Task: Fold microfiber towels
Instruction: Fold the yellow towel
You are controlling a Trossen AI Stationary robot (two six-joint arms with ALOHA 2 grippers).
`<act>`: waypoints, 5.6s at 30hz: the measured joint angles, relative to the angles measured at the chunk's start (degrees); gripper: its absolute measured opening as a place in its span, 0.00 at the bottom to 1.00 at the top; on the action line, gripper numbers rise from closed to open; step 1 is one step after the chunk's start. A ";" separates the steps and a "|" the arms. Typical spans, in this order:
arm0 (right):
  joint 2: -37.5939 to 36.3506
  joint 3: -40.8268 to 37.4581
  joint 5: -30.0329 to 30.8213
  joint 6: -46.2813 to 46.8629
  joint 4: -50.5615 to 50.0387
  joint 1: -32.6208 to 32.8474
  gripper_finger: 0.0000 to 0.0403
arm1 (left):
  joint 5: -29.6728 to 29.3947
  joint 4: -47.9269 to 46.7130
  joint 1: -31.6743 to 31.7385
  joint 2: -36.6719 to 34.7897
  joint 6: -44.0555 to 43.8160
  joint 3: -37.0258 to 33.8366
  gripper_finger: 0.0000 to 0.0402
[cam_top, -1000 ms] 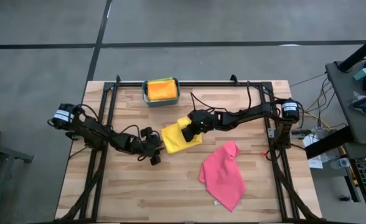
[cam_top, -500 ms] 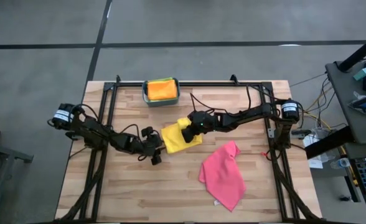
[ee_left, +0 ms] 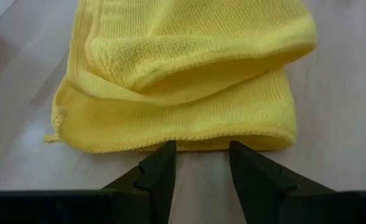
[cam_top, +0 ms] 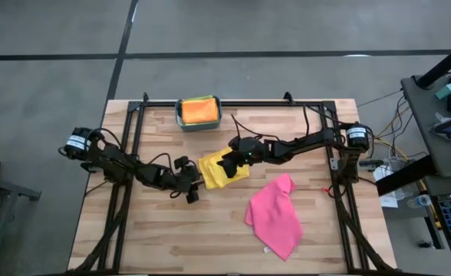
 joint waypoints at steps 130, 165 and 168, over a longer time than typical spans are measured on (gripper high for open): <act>-20.74 -16.96 24.62 -31.92 -9.15 15.70 0.24 | -0.26 -47.39 0.00 -7.39 18.33 21.11 0.45; -19.60 -16.96 24.67 -31.50 -9.14 14.93 0.23 | -5.65 -35.44 2.59 0.74 35.22 19.54 0.01; -19.60 -16.96 24.68 -31.50 -9.15 14.93 0.23 | -9.99 -35.46 2.58 0.09 38.67 19.95 0.01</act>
